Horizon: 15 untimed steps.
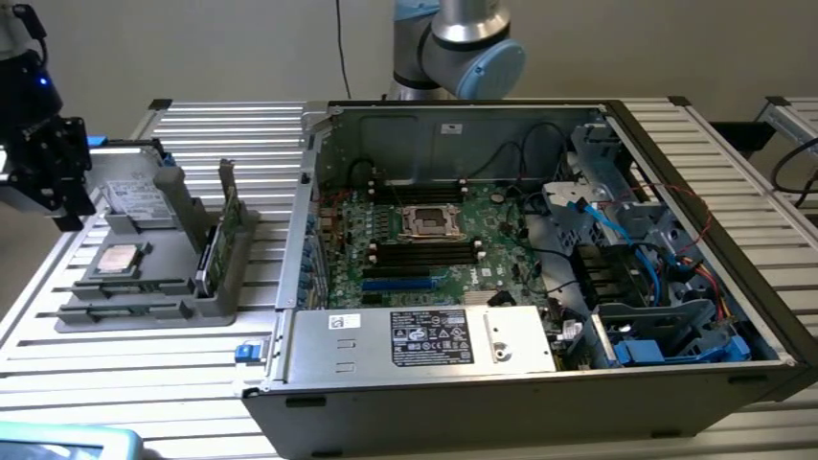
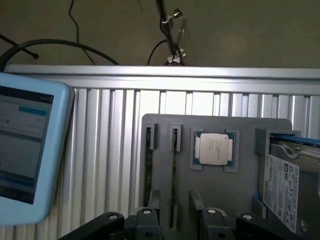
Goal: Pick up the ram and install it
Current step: 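Pick up the ram and move it above insertion slot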
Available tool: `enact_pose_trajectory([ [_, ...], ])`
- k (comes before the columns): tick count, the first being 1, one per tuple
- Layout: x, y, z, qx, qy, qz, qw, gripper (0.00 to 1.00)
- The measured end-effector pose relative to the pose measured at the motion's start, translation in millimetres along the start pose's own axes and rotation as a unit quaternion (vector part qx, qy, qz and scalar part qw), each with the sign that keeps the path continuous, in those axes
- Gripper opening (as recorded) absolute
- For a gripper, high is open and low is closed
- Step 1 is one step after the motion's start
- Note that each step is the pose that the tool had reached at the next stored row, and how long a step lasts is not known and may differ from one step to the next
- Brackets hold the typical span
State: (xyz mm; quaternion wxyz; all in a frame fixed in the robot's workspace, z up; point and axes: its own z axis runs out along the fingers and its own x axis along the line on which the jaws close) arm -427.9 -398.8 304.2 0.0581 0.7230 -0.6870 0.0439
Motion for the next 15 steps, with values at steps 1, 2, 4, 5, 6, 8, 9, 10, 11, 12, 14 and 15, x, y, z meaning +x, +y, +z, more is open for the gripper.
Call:
enact_pose_trajectory([
  [1,0.4,0.0,1.4,-0.0029,0.0000,-0.005,1.0000,0.36],
  [2,0.9,0.0,2.9,-0.0056,-0.0001,-0.010,0.9999,0.36],
  [4,3.2,0.1,6.7,-0.0105,-0.0005,-0.017,0.9998,0.36],
  [5,5.5,0.2,8.8,-0.0125,-0.0009,-0.019,0.9997,0.36],
  [6,9.5,0.3,11.3,-0.0141,-0.0017,-0.019,0.9997,0.36],
  [8,18.0,0.8,16.3,-0.0153,-0.0035,-0.020,0.9997,0.36],
  [9,22.1,1.3,18.8,-0.0152,-0.0046,-0.020,0.9997,0.36],
  [10,25.3,2.6,20.0,-0.0153,-0.0051,-0.020,0.9997,0.36],
  [11,26.8,2.7,20.2,-0.0156,-0.0052,-0.020,0.9997,0.36],
  [12,27.3,2.8,20.4,-0.0157,-0.0052,-0.020,0.9997,0.36],
  [14,28.1,3.2,20.8,-0.0159,-0.0067,-0.018,0.9997,0.36],
  [15,30.3,3.6,21.1,-0.0158,-0.0092,-0.018,0.9997,0.36],
])
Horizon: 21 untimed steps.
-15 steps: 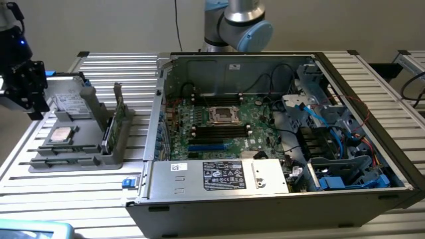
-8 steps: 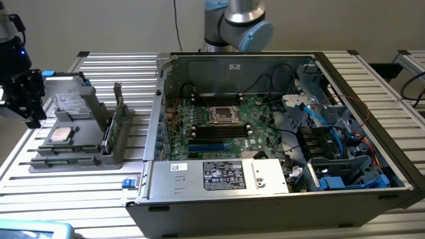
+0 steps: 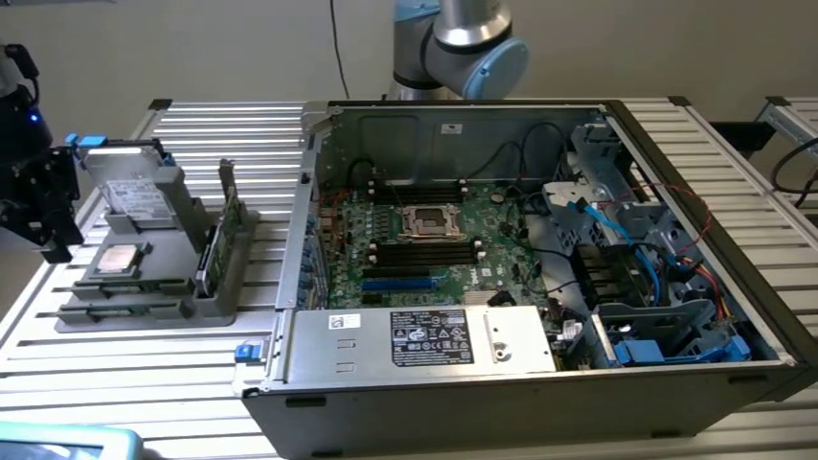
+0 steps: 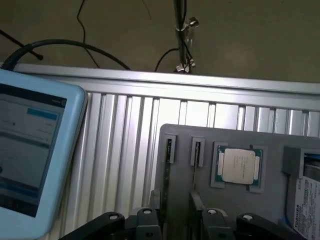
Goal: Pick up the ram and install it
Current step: 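Pick up the ram and move it above insertion slot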
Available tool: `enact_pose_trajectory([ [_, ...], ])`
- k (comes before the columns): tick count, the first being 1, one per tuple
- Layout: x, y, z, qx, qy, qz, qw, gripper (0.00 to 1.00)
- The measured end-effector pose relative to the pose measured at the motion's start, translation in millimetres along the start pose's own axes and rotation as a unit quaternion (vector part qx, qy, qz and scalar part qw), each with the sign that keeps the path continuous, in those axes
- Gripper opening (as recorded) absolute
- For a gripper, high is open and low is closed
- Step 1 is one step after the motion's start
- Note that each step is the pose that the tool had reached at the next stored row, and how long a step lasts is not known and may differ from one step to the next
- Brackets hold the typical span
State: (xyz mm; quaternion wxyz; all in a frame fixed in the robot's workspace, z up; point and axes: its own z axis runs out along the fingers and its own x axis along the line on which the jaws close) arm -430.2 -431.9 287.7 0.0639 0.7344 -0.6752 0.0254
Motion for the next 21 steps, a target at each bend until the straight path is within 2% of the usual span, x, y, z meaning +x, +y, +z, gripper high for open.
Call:
enact_pose_trajectory([
  [2,5.9,0.5,1.1,0.0011,-0.0062,0.000,1.0000,0.36],
  [5,16.9,1.5,2.8,0.0021,-0.0112,0.000,0.9999,0.36],
  [7,23.3,2.0,4.5,0.0068,-0.0147,0.000,0.9999,0.36],
  [10,32.0,2.6,6.4,0.0179,-0.0169,0.001,0.9997,0.36],
  [11,34.3,2.8,7.0,0.0210,-0.0187,0.001,0.9996,0.36],
  [14,40.7,3.1,9.6,0.0248,-0.0277,0.001,0.9993,0.36],
  [18,47.9,2.4,12.5,0.0295,-0.0424,0.001,0.9987,0.36],
  [21,51.6,0.3,13.9,0.0333,-0.0513,0.001,0.9981,0.36],
])
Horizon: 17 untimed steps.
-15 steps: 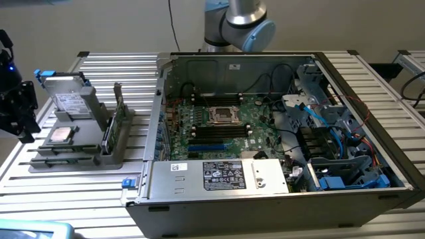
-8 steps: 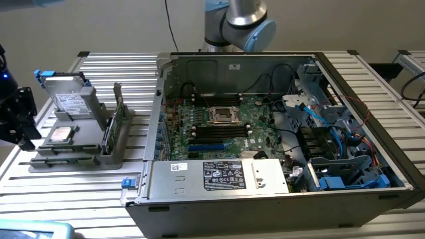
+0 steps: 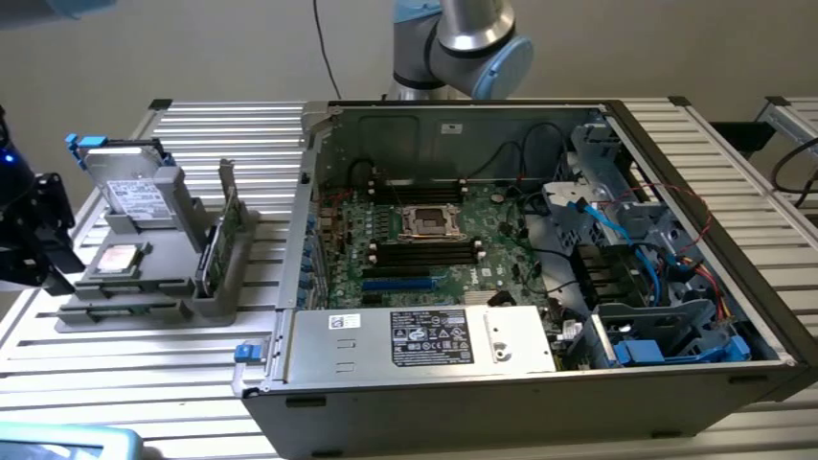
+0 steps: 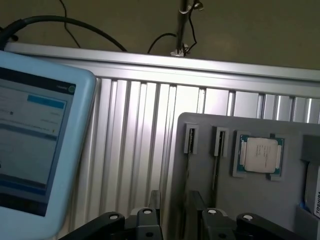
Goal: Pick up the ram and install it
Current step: 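Pick up the ram and move it above insertion slot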
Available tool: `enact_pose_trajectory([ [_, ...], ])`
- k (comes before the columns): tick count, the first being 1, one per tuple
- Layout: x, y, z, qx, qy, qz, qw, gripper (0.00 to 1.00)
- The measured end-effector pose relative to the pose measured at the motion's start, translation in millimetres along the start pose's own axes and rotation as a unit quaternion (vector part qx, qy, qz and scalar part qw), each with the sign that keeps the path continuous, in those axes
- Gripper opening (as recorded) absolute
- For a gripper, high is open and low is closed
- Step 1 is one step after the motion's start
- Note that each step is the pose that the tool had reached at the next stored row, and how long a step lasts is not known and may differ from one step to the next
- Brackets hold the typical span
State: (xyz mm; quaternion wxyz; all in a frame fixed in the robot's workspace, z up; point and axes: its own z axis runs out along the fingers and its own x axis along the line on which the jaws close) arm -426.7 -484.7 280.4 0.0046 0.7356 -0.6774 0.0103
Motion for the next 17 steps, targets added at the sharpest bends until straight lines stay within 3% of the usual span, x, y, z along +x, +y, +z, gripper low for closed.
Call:
enact_pose_trajectory([
  [4,3.5,-3.1,4.9,0.0016,-0.0060,0.001,1.0000,0.36],
  [10,4.5,-13.0,15.3,0.0021,-0.0108,0.003,0.9999,0.36],
  [17,4.5,-17.1,27.9,0.0021,-0.0117,0.004,0.9999,0.36],
])
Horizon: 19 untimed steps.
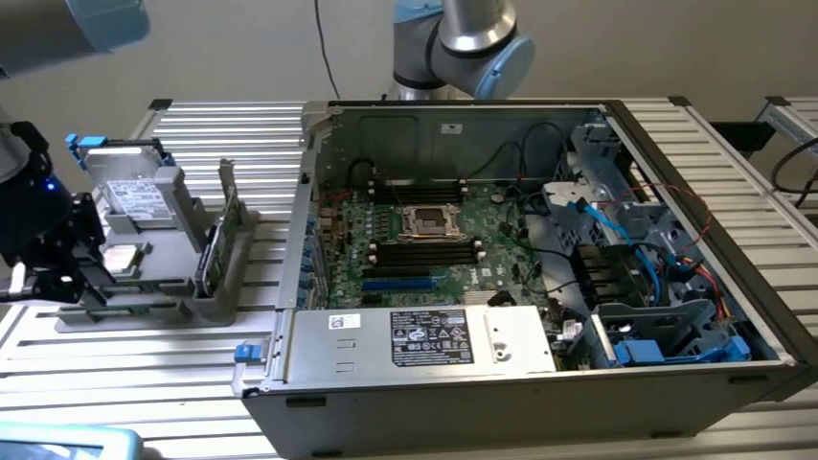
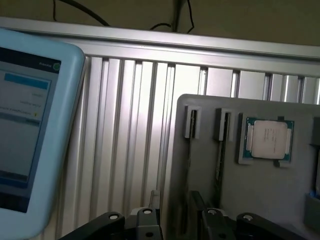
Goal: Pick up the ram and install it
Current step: 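Pick up the ram and move it above insertion slot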
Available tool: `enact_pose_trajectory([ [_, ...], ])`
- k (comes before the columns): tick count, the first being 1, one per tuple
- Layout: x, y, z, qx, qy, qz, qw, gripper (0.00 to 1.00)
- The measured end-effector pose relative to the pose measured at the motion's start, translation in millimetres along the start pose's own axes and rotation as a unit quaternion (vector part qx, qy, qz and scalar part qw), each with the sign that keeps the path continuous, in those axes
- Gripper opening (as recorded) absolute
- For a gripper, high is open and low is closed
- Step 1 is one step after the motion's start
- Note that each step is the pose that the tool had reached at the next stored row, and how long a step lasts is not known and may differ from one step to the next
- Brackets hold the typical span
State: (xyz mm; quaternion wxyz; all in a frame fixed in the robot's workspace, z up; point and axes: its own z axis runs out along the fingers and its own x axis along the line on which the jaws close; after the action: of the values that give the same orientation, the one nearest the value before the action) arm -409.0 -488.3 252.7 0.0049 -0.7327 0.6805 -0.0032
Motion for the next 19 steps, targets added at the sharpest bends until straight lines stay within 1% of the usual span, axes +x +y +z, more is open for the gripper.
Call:
enact_pose_trajectory([
  [6,0.0,0.1,10.9,0.0000,0.0000,0.000,1.0000,0.36],
  [9,-0.7,0.2,16.3,0.0000,-0.0005,0.001,1.0000,0.36],
  [17,-13.3,-0.6,30.9,0.0001,-0.0010,0.004,1.0000,0.36],
  [18,-15.3,-0.1,32.9,0.0002,-0.0011,0.005,1.0000,0.36],
  [19,-16.9,2.2,34.5,0.0000,-0.0009,0.005,1.0000,0.36],
])
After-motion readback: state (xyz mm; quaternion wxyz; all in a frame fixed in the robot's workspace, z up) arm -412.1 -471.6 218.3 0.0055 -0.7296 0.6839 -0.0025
